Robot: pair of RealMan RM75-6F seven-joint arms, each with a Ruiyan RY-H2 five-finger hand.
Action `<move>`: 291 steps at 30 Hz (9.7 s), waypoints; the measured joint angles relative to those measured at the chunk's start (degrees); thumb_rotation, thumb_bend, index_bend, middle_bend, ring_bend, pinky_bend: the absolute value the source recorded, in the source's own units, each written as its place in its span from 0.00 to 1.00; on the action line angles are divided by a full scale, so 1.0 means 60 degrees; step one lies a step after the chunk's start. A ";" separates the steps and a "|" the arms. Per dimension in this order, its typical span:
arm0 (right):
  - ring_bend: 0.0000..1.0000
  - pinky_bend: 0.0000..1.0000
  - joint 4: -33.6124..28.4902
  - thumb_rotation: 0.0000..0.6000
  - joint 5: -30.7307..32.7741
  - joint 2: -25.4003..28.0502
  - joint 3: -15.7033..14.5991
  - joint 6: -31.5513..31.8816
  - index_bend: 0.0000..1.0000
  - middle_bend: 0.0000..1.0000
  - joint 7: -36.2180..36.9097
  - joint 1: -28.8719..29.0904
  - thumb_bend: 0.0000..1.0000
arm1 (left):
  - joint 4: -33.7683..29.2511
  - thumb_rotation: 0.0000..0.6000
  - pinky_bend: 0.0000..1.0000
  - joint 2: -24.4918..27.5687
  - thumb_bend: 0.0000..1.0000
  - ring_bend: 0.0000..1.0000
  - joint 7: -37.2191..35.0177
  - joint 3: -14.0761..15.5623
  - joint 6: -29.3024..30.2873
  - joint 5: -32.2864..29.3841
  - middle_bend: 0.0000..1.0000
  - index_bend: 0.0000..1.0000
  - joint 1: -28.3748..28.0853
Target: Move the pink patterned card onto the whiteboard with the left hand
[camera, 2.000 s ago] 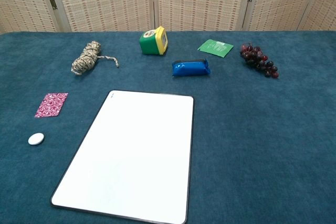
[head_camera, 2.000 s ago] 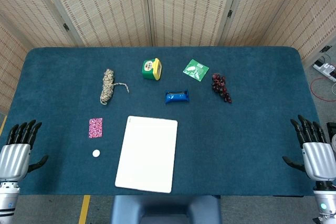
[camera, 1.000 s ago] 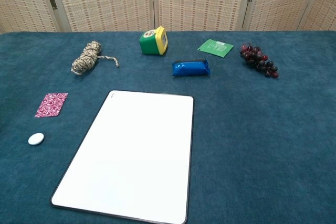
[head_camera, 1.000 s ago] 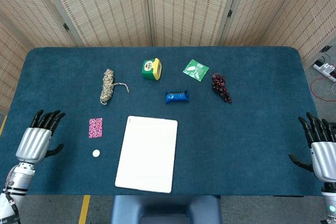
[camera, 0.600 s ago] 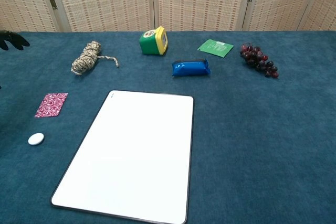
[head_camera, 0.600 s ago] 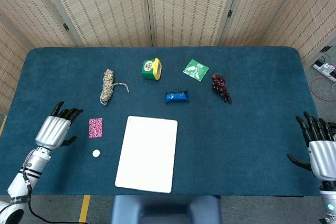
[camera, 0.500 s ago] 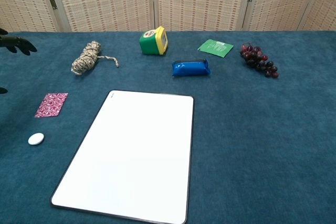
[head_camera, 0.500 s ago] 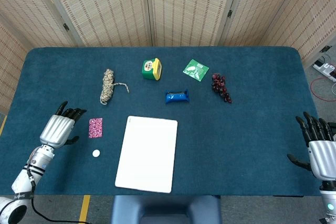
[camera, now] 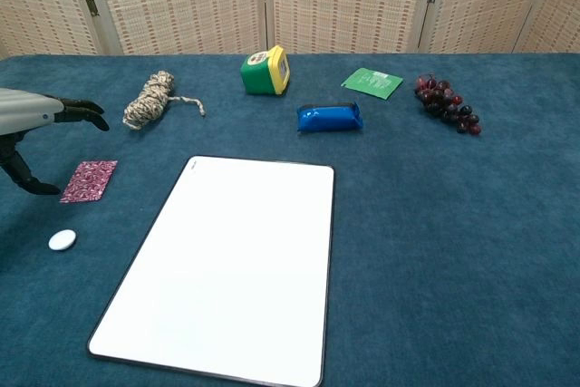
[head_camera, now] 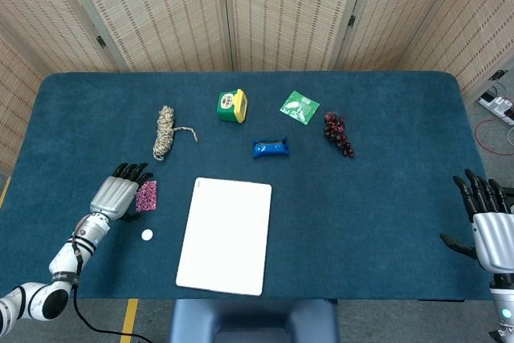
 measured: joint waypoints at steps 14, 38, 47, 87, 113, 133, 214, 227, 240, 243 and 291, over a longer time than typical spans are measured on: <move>0.05 0.00 0.0219 1.00 0.0080 -0.0046 0.0034 -0.0127 0.00 0.00 0.0213 0.0084 0.11 | 0.0557 1.00 0.00 -0.0445 0.25 0.00 0.0513 0.0246 -0.1125 -0.2098 0.00 0.17 -0.0974; 0.05 0.00 0.0396 1.00 0.0062 -0.0106 0.0006 -0.0058 0.00 0.00 0.0413 0.0053 0.11 | 0.0855 1.00 0.00 -0.0396 0.26 0.00 0.0071 0.0743 -0.1372 -0.3745 0.00 0.19 -0.1723; 0.05 0.00 0.0449 1.00 0.0078 -0.0123 -0.0005 -0.0004 0.00 0.00 0.0485 0.0005 0.11 | 0.0913 1.00 0.00 -0.0531 0.26 0.00 -0.0022 0.0878 -0.1227 -0.3906 0.00 0.21 -0.1841; 0.05 0.00 0.0461 1.00 0.0150 -0.0131 0.0020 -0.0032 0.00 0.00 0.0534 -0.0020 0.11 | 0.0886 1.00 0.00 -0.0646 0.28 0.00 -0.0488 0.0859 -0.0466 -0.3318 0.00 0.31 -0.1773; 0.05 0.00 0.0113 1.00 0.0129 0.0133 0.0031 0.0276 0.00 0.00 0.0310 -0.0200 0.11 | -0.1791 1.00 0.00 -0.1047 0.28 0.00 0.0975 0.0454 -0.0071 -0.0839 0.00 0.29 -0.3044; 0.05 0.00 0.0261 1.00 0.0176 0.0072 0.0053 0.0237 0.00 0.00 0.0462 -0.0217 0.11 | -0.1492 1.00 0.00 -0.1633 0.27 0.00 0.2759 0.1086 -0.0054 -0.2660 0.00 0.00 -0.3771; 0.05 0.00 0.0259 1.00 -0.0047 -0.0059 0.0030 0.0195 0.00 0.00 0.0477 -0.0054 0.11 | -0.0408 1.00 0.00 -0.0475 0.34 0.00 -0.0172 0.2005 0.1727 0.1350 0.04 0.47 0.0512; 0.05 0.00 0.0280 1.00 0.0003 -0.0055 0.0025 0.0198 0.00 0.00 0.0500 -0.0085 0.11 | -0.0155 1.00 0.00 -0.0673 0.36 0.00 -0.0186 0.1836 0.1529 0.1321 0.05 0.49 0.0537; 0.05 0.00 0.0286 1.00 -0.0010 -0.0067 0.0029 0.0174 0.00 0.00 0.0500 -0.0066 0.11 | -0.0056 1.00 0.00 -0.0658 0.40 0.00 -0.0271 0.1733 0.1483 0.1392 0.07 0.53 0.0589; 0.05 0.00 0.0265 1.00 -0.0010 -0.0056 0.0038 0.0177 0.00 0.00 0.0477 -0.0061 0.11 | -0.0122 1.00 0.00 -0.0580 0.40 0.00 -0.0294 0.1683 0.1505 0.1461 0.07 0.53 0.0571; 0.05 0.00 0.0420 1.00 0.0158 -0.0041 0.0087 0.0214 0.00 0.00 0.0682 -0.0156 0.11 | -0.0053 1.00 0.00 -0.2736 0.40 0.00 0.1367 0.0091 -0.0072 -0.0278 0.07 0.50 -0.2592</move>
